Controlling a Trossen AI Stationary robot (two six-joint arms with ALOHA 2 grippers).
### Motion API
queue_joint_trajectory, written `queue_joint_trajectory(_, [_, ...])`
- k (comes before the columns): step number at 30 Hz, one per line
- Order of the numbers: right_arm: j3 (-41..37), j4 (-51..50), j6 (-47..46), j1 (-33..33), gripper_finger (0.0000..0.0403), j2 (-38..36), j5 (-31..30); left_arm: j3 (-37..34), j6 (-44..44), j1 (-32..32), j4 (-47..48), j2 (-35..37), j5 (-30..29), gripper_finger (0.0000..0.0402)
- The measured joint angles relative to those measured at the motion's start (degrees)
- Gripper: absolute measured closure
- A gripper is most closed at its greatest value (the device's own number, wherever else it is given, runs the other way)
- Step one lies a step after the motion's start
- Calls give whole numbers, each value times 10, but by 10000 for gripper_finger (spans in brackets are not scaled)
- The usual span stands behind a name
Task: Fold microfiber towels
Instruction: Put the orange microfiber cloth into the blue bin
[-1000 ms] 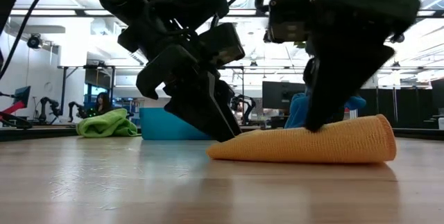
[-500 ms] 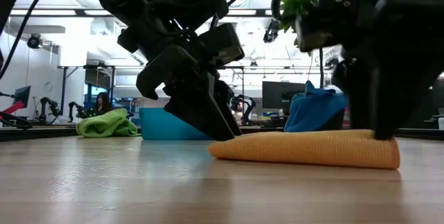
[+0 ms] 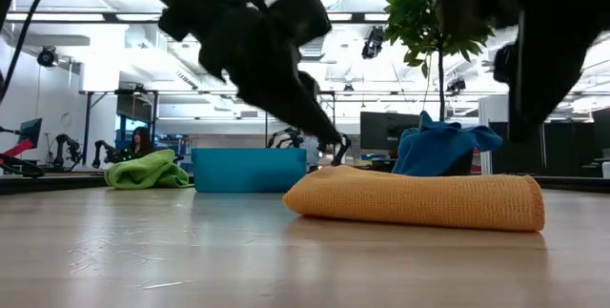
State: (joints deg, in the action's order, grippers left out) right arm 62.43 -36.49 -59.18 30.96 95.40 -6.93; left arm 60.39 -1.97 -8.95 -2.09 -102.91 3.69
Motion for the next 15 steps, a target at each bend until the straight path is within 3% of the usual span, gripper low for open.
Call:
queue_joint_trajectory(6, [-17,98,-191,46,77,-41,-109,20,0,8,1,-21,3,192])
queue_joint_trajectory(12, [-70,258,-391,46,77,-29,-128,83,1,28,23,-61,10,227])
queue_joint_trajectory(15, [-97,285,-470,47,77,-13,-129,124,0,39,52,-79,0,237])
